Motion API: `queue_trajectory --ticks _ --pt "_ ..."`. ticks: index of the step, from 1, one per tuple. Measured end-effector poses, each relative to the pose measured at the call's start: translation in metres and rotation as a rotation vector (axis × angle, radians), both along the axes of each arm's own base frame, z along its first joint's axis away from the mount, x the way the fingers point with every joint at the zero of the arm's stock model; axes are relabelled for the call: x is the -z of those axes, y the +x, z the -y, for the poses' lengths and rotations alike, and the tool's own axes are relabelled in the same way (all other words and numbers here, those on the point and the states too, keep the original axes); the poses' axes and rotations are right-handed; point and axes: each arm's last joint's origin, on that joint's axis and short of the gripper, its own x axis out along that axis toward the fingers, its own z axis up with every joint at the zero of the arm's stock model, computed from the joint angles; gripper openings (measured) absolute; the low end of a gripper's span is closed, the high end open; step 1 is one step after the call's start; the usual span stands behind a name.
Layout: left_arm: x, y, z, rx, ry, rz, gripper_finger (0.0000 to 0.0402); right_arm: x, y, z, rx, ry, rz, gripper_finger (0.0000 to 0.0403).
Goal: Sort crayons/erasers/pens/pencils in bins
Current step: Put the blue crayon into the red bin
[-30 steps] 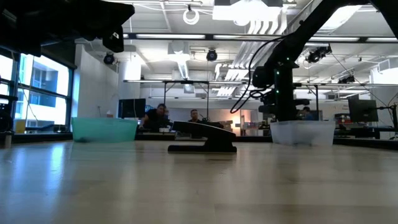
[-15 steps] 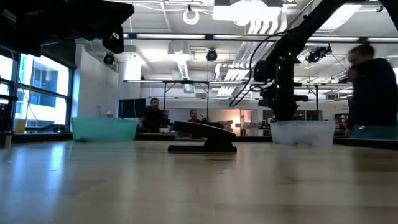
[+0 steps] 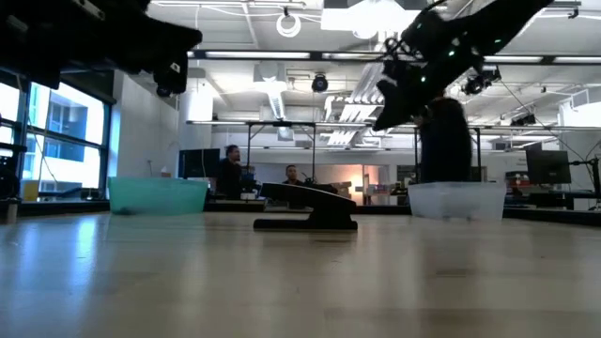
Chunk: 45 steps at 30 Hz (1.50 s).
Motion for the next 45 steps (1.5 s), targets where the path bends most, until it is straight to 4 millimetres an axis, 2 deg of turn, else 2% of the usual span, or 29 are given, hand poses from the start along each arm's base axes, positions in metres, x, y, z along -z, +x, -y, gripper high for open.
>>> queue_trajectory --ticks 5,9,13,17,23,31,37,41,45 --pt "-0.001 0.010 0.001 -0.011 -0.005 -0.185 0.0000 0.000 -0.003 -0.055 -0.119 -0.133 0.158 0.0002" --pt "-0.010 0.018 0.013 0.027 0.017 -0.397 0.0000 -0.002 -0.007 -0.091 -0.182 -0.196 0.238 0.0001" --pt "-0.027 0.020 0.034 0.012 0.041 -0.569 0.0000 -0.003 -0.008 -0.117 -0.204 -0.229 0.254 0.0000" --pt "-0.040 0.015 0.059 -0.007 -0.018 -0.736 0.0000 -0.003 -0.005 -0.136 -0.224 -0.245 0.248 0.0000" --pt "-0.042 0.003 0.100 -0.151 -0.217 -0.966 0.0000 -0.003 -0.003 -0.154 -0.259 -0.263 0.243 0.0000" --pt "-0.022 -0.021 0.141 -0.460 -0.622 -1.227 0.0009 -0.003 -0.002 -0.167 -0.297 -0.273 0.241 0.0000" --pt "-0.004 -0.033 0.167 -0.610 -0.775 -1.286 0.0054 -0.003 -0.002 -0.175 -0.333 -0.276 0.240 0.0000" --pt "0.010 -0.038 0.178 -0.699 -0.799 -1.298 0.0097 -0.003 -0.002 -0.178 -0.352 -0.280 0.238 0.0000" --pt "0.026 -0.042 0.184 -0.715 -0.819 -1.323 0.0134 -0.003 -0.001 -0.181 -0.363 -0.279 0.244 0.0000"
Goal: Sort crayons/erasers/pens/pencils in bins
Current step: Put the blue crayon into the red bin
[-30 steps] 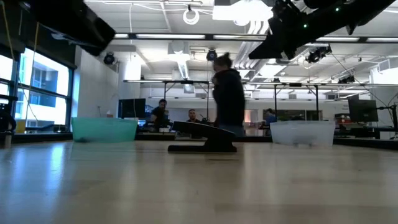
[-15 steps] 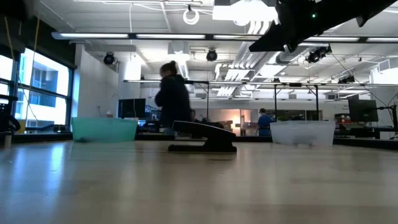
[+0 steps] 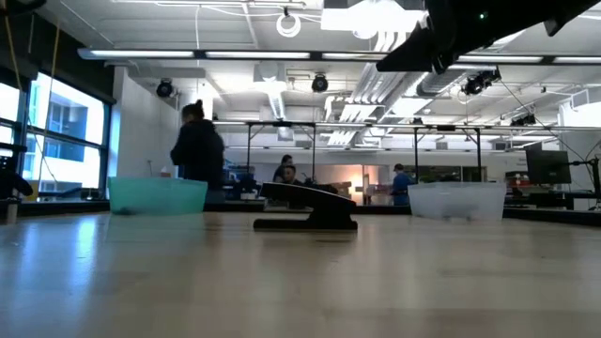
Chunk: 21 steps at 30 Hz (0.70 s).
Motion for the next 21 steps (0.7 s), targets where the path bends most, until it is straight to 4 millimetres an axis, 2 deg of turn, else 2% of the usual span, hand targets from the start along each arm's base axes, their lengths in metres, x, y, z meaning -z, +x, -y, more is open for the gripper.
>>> queue_trajectory --ticks 5,10,16,21 --pt "0.012 0.000 0.003 -0.003 -0.022 0.004 0.0157 0.000 0.000 -0.001 -0.002 0.000 0.003 0.0000" --pt "0.027 -0.004 0.004 0.012 -0.004 -0.077 0.0151 0.000 0.000 0.000 -0.002 0.000 0.003 0.0000" --pt "0.034 -0.008 0.008 0.043 0.024 -0.089 0.0122 -0.001 0.000 0.000 -0.002 0.001 0.010 0.0000" --pt "0.035 -0.011 0.010 0.077 0.036 -0.086 0.0072 -0.001 0.000 0.000 -0.002 0.001 0.010 0.0000"
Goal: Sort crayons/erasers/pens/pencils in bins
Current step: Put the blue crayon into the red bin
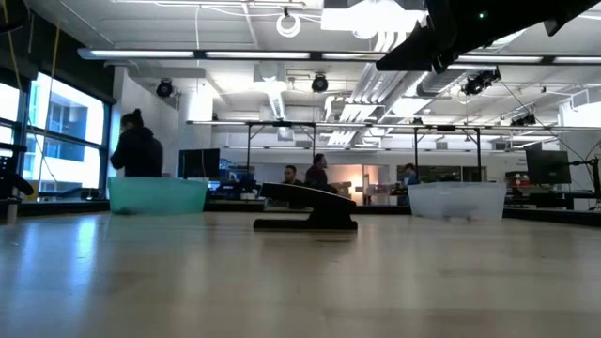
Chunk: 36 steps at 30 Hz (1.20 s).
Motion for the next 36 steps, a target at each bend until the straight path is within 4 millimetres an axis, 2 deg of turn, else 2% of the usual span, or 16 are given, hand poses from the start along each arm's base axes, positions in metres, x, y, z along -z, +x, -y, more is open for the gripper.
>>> queue_trajectory --ticks 4,8,11,14,19,23,28,36 --pt "0.000 0.000 0.000 0.056 0.019 0.025 0.0038 0.001 0.000 0.000 0.000 0.000 -0.009 0.0000" --pt "0.000 0.001 0.001 0.097 0.044 0.061 0.0021 0.001 0.000 0.000 0.000 0.000 -0.012 0.0000" --pt "-0.001 0.002 0.001 0.119 0.056 0.098 0.0017 0.001 0.000 0.000 0.000 0.000 -0.014 0.0000" --pt "-0.006 0.006 0.000 0.123 0.079 0.212 0.0016 0.001 0.000 0.000 -0.001 0.000 -0.015 0.0000" --pt "-0.021 0.009 -0.002 0.152 0.073 0.315 0.0015 0.002 0.000 0.000 -0.001 0.000 -0.018 0.0000" --pt "-0.035 0.018 -0.008 0.178 0.121 0.463 0.0015 0.003 -0.001 0.000 -0.006 0.007 -0.029 0.0000" --pt "-0.052 0.034 -0.013 0.260 0.179 0.628 0.0013 0.007 0.001 0.000 -0.011 -0.006 -0.067 0.0000" --pt "-0.072 0.079 -0.031 0.496 0.281 0.813 0.0006 0.022 0.014 -0.002 -0.030 -0.006 -0.116 0.0000"
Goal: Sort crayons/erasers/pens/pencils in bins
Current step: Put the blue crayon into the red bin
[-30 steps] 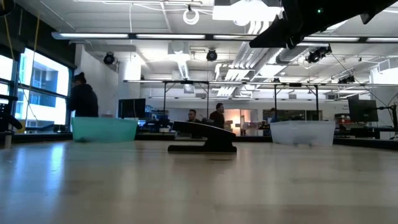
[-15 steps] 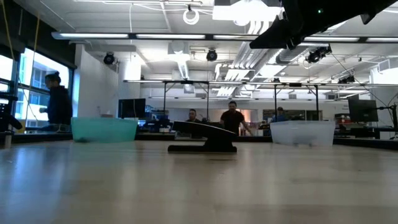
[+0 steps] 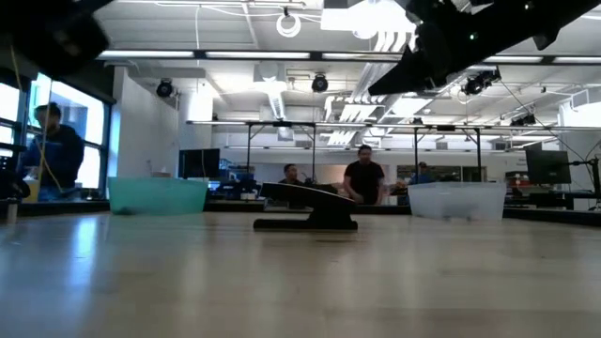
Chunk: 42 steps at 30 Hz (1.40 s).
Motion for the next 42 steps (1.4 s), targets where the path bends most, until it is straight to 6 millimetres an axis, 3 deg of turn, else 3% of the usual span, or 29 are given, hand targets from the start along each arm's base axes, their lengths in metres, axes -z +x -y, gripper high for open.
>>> queue_trajectory --ticks 6,13,22,27,33,37,42 --pt "-0.002 0.024 -0.024 0.118 0.011 0.159 0.0006 0.013 0.013 -0.001 -0.016 -0.004 -0.016 0.0000" --pt "0.013 0.028 -0.053 0.128 0.036 0.312 0.0005 0.020 0.016 -0.002 -0.024 0.025 0.008 0.0000" --pt "0.012 0.030 -0.083 0.121 0.119 0.548 0.0005 0.058 -0.029 -0.012 -0.135 0.172 0.365 0.0000" --pt "0.006 0.041 -0.101 0.134 0.168 0.672 0.0005 0.052 -0.034 -0.022 -0.233 0.234 0.463 0.0000" --pt "0.007 0.059 -0.122 0.095 0.182 0.696 0.0005 0.030 -0.014 -0.037 -0.294 0.245 0.450 0.0012" --pt "0.005 0.075 -0.129 0.112 0.181 0.704 0.0005 0.015 0.002 -0.046 -0.287 0.289 0.415 0.0054" --pt "0.003 0.089 -0.132 0.116 0.164 0.713 0.0005 0.010 0.017 -0.059 -0.302 0.302 0.406 0.0128"
